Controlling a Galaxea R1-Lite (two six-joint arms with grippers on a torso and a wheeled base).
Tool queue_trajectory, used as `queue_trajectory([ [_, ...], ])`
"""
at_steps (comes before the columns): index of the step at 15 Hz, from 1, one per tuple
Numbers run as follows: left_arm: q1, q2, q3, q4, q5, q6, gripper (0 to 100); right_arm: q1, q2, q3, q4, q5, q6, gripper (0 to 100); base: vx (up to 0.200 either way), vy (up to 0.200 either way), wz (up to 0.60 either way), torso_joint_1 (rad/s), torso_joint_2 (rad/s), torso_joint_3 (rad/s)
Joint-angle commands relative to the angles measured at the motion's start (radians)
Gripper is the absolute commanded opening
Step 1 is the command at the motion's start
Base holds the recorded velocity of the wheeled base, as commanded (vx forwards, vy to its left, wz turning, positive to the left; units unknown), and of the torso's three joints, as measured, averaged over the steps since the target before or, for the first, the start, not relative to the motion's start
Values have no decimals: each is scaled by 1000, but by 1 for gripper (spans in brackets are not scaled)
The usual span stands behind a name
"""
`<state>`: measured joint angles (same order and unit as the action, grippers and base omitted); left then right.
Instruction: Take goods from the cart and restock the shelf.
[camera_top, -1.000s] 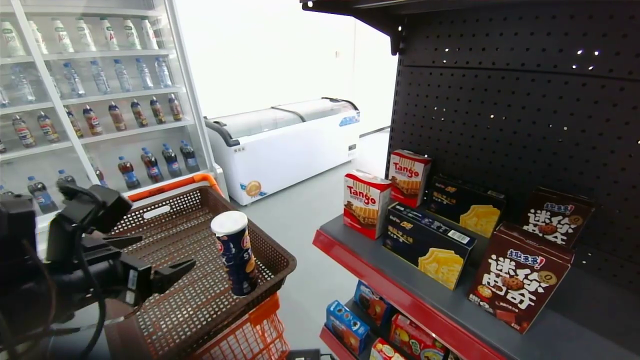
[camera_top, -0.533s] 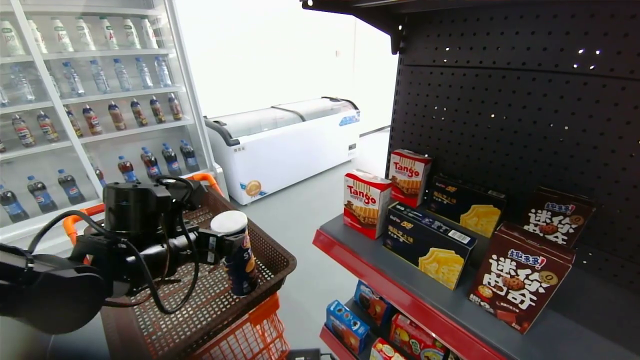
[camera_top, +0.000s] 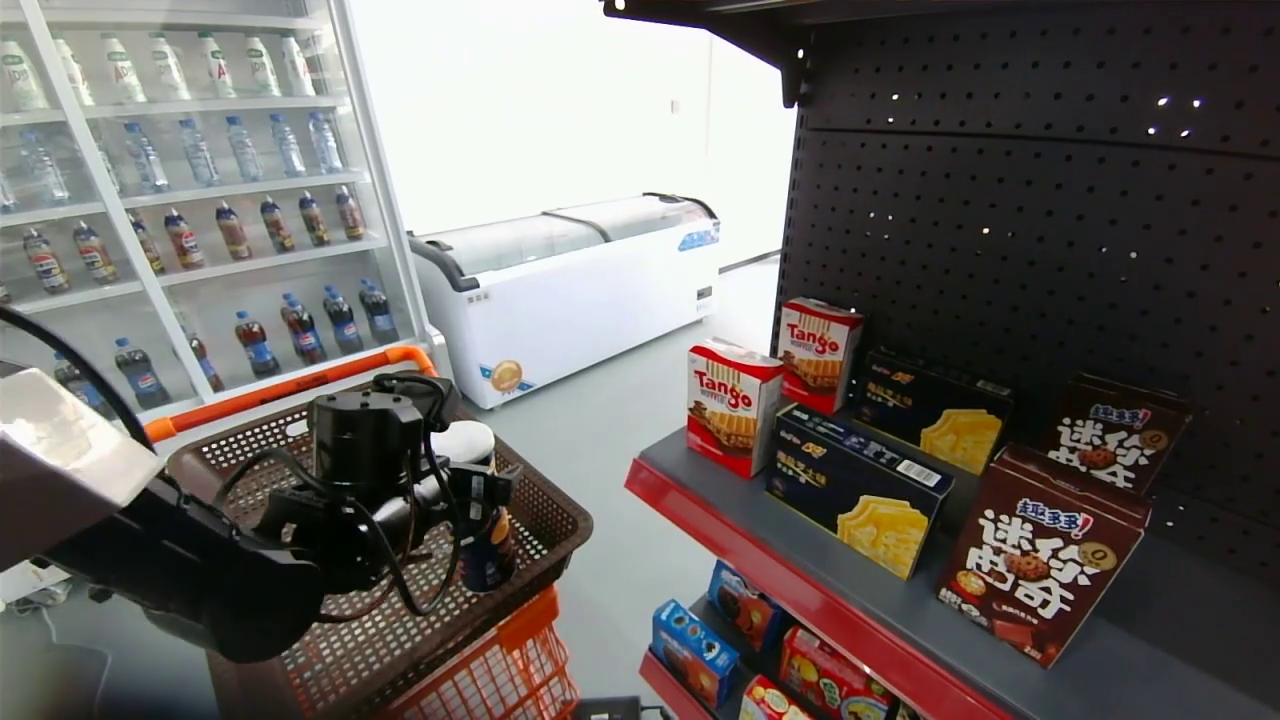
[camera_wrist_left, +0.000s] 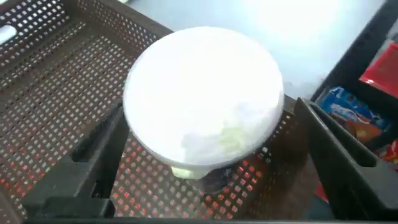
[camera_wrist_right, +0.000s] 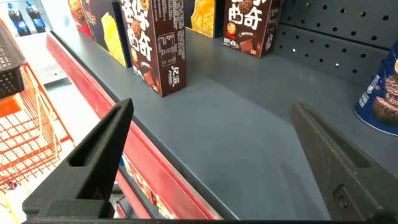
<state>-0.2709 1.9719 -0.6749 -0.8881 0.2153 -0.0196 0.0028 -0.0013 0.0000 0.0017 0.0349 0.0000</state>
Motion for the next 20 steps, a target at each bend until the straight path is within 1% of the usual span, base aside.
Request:
queue_trajectory([
  [1,-18,113,5,-88,70,-2,100,0,1,0,0,0,0,100,0,0,0,0,0,0],
  [2,-21,143,17,-152,101,-3,100,0,1,0,0,0,0,100,0,0,0,0,0,0],
  [3,-30,168,31,-210,107,-2,100,0,1,0,-2,0,0,100,0,0,0,0,0,0],
  [4,-30,170,32,-215,107,-2,100,0,1,0,0,0,0,100,0,0,0,0,0,0],
  [5,-33,191,55,-256,111,-3,100,0,1,0,0,0,0,100,0,0,0,0,0,0],
  [7,-33,199,67,-258,124,-7,100,0,1,0,0,0,0,100,0,0,0,0,0,0],
  [8,-31,220,66,-272,147,-19,100,0,1,0,0,0,0,100,0,0,0,0,0,0],
  [10,-33,239,74,-315,168,-33,100,0,1,0,0,0,0,100,0,0,0,0,0,0],
  [12,-31,242,97,-324,171,-36,100,0,1,0,0,0,0,100,0,0,0,0,0,0],
  [15,-28,243,107,-322,171,-36,100,0,1,0,-2,0,0,100,0,0,0,0,0,0],
  [16,-28,245,107,-324,174,-36,0,0,1,0,-2,0,0,100,0,0,0,0,0,0],
  [18,-25,245,101,-324,179,-30,0,0,1,0,0,0,0,100,0,0,0,0,0,0],
  [20,-24,245,95,-324,187,-5,0,0,1,0,0,0,0,100,0,0,0,0,0,0],
])
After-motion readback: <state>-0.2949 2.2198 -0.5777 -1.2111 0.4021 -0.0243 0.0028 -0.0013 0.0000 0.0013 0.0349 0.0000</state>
